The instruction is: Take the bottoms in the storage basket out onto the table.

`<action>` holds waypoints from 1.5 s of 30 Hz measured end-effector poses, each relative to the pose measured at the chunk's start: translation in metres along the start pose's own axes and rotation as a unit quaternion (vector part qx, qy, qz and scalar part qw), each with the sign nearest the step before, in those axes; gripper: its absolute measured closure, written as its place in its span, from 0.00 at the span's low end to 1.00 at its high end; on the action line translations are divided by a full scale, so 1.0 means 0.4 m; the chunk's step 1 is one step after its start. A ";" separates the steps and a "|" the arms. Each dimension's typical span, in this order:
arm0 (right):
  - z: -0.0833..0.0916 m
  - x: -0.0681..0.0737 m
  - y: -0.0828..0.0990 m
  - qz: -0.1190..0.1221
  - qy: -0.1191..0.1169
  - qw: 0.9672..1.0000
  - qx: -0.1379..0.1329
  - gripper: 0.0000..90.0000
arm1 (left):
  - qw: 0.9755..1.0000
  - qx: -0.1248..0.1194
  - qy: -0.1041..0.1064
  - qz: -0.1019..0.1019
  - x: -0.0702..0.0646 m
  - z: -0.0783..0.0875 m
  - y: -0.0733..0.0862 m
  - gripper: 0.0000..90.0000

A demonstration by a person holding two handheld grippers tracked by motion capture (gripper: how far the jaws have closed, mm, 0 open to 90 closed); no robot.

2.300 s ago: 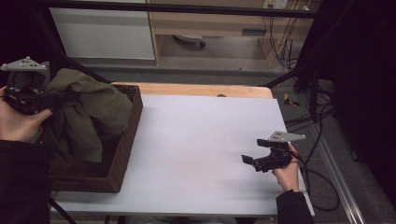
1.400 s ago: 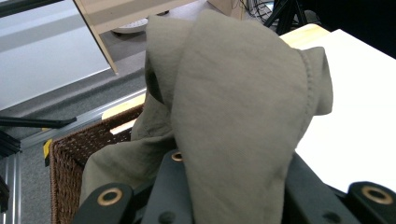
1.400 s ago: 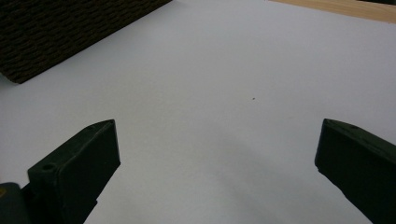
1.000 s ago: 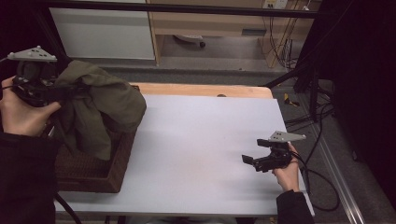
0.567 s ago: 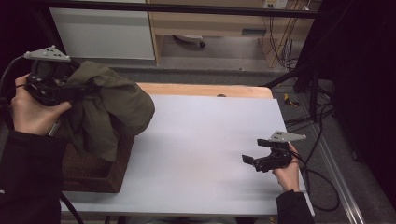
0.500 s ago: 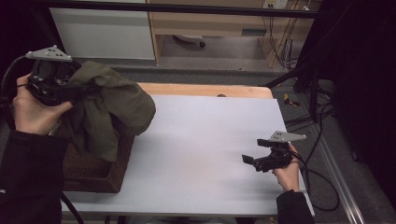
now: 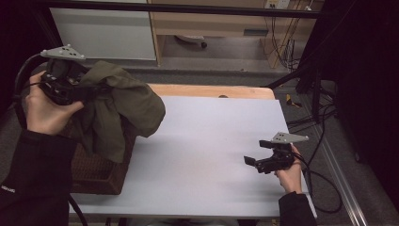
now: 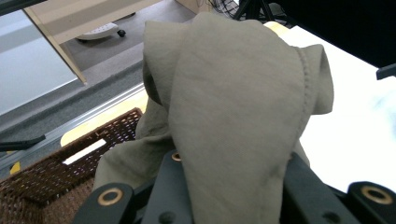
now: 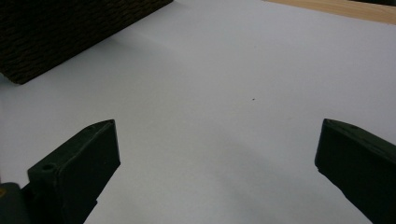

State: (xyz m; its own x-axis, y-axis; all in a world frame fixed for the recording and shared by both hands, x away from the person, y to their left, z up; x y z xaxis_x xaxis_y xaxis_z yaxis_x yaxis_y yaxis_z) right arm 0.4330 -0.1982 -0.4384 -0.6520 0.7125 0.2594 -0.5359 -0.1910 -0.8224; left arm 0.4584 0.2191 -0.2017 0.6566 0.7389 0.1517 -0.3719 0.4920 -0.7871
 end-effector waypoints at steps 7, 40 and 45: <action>0.001 0.000 -0.001 0.000 -0.001 1.000 0.000 0.01 | 1.000 -0.003 0.010 -0.004 -0.026 -0.015 -0.017 0.88; 0.006 -0.001 -0.003 0.001 0.000 1.000 -0.004 0.01 | 0.997 0.001 0.061 -0.039 -0.151 -0.101 -0.080 0.88; 0.006 -0.001 -0.004 0.001 -0.001 1.000 -0.005 0.01 | 0.997 0.003 0.069 -0.044 -0.172 -0.117 -0.085 0.88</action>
Point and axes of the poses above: each handheld gripper's, and its own axes: z roughly backward along the jaws, y roughly out of its underside, x roughly to its left, the point moved 10 cm from there along -z, roughly forward along the jaws, and after that the axes turned 5 degrees about -z, right-handed, at the moved point
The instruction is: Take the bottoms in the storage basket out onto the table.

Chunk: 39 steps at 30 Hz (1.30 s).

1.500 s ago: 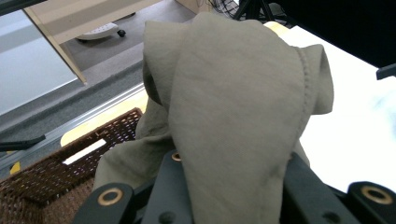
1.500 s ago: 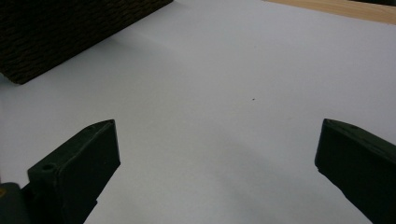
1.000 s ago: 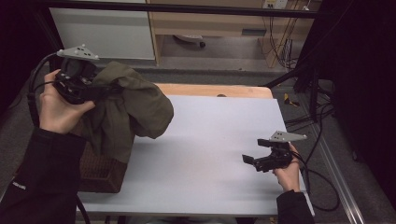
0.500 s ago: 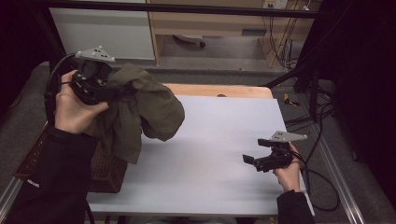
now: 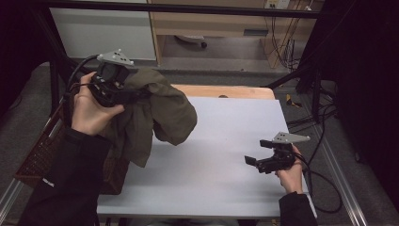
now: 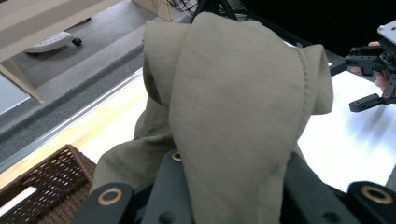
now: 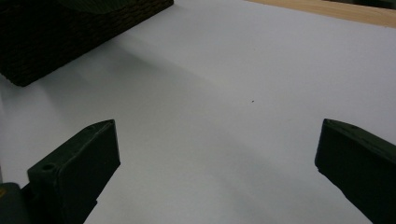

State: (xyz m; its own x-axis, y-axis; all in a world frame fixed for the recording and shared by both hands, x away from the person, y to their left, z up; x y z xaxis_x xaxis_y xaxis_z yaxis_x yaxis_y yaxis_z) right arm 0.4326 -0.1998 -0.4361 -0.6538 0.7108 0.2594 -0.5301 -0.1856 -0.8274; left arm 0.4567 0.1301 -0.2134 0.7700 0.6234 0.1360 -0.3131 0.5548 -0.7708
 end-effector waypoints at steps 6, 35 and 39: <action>-0.001 0.000 0.000 0.001 0.000 1.000 0.000 0.01 | 1.000 0.000 0.010 -0.006 -0.021 -0.022 -0.010 0.88; 0.001 0.001 0.000 0.000 -0.001 1.000 -0.001 0.01 | 0.998 0.027 0.051 -0.017 -0.089 -0.155 0.008 0.88; 0.001 0.001 0.000 0.000 -0.001 1.000 -0.001 0.01 | 0.998 0.032 0.056 -0.018 -0.099 -0.177 0.014 0.88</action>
Point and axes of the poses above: each handheld gripper's, and its own axes: z roughly backward along the jaws, y roughly out of its underside, x roughly to its left, the point moved 10 cm from there along -z, roughly forward along the jaws, and after that the axes turned 5 degrees about -z, right-handed, at the moved point
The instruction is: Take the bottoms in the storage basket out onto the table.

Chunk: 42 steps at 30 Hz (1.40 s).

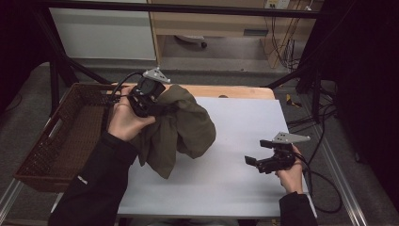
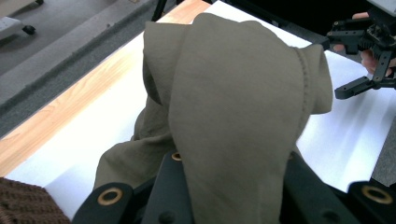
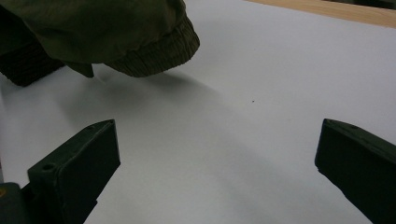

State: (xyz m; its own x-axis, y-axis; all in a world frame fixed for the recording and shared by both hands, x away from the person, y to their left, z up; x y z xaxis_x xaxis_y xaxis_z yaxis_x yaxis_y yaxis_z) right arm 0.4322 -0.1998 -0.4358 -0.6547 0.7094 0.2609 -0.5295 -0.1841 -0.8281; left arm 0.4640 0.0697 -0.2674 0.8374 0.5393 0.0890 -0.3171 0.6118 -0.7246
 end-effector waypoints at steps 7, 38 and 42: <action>0.000 0.000 0.000 -0.001 0.000 1.000 0.000 0.01 | 1.000 0.006 0.008 -0.002 -0.012 -0.034 0.008 0.88; 0.000 -0.002 0.001 0.001 0.001 1.000 0.000 0.01 | 0.999 0.019 0.026 -0.007 -0.056 -0.153 0.073 0.85; 0.000 -0.002 0.001 0.001 0.001 1.000 0.000 0.01 | 0.999 0.021 0.030 -0.004 -0.057 -0.162 0.088 0.84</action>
Point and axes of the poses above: each handheld gripper's, and its own axes: z roughly backward along the jaws, y roughly out of its underside, x roughly to its left, the point moved 10 cm from there along -z, roughly forward along the jaws, and after that the axes turned 5 degrees about -z, right-handed, at the moved point
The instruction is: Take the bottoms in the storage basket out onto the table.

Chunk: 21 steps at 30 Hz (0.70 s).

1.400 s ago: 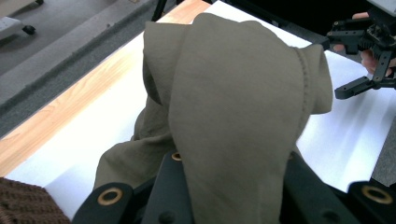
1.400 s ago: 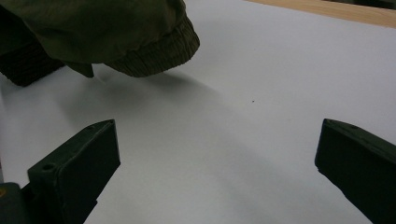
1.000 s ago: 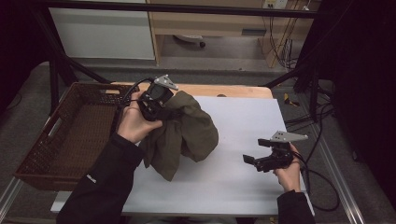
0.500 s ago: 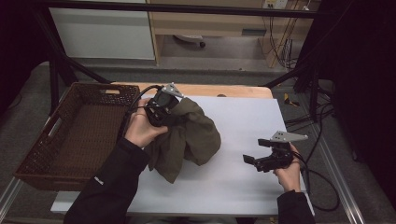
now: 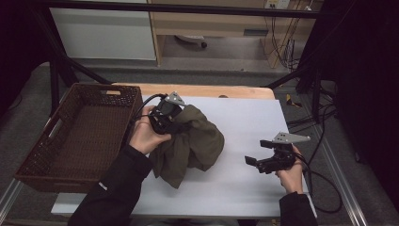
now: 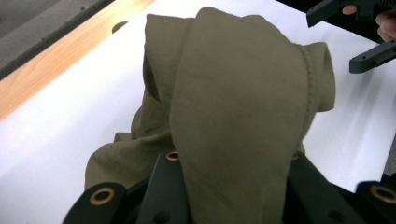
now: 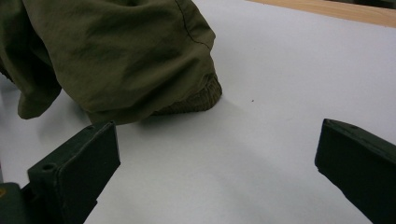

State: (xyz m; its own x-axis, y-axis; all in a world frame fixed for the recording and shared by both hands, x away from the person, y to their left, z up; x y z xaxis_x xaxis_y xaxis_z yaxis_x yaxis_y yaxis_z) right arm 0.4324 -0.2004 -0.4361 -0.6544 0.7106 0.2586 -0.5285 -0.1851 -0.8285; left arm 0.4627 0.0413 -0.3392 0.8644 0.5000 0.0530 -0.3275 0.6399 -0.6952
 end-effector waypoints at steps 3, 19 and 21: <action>0.000 0.000 0.000 0.000 0.000 1.000 0.000 0.01 | 1.000 0.002 -0.001 0.002 0.001 -0.003 0.006 0.82; -0.002 0.001 0.002 -0.001 0.000 1.000 0.002 0.01 | 0.999 0.023 -0.029 0.006 0.029 -0.013 0.051 0.51; -0.002 0.001 0.002 0.000 0.000 1.000 0.003 0.01 | 0.999 0.026 -0.037 0.000 0.036 -0.012 0.057 0.46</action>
State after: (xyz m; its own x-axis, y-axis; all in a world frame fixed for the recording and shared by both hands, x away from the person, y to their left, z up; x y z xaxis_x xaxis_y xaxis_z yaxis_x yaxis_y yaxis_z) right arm 0.4321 -0.1998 -0.4370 -0.6534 0.7114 0.2588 -0.5318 -0.1880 -0.8258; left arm 0.4694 0.0602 -0.3578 0.8340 0.5412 0.1077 -0.3489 0.6683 -0.6570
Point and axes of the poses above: each handheld gripper's, and its own axes: z roughly backward along the jaws, y roughly out of its underside, x roughly to its left, the point moved 10 cm from there along -z, roughly forward along the jaws, and after that the axes turned 5 degrees about -z, right-handed, at the moved point
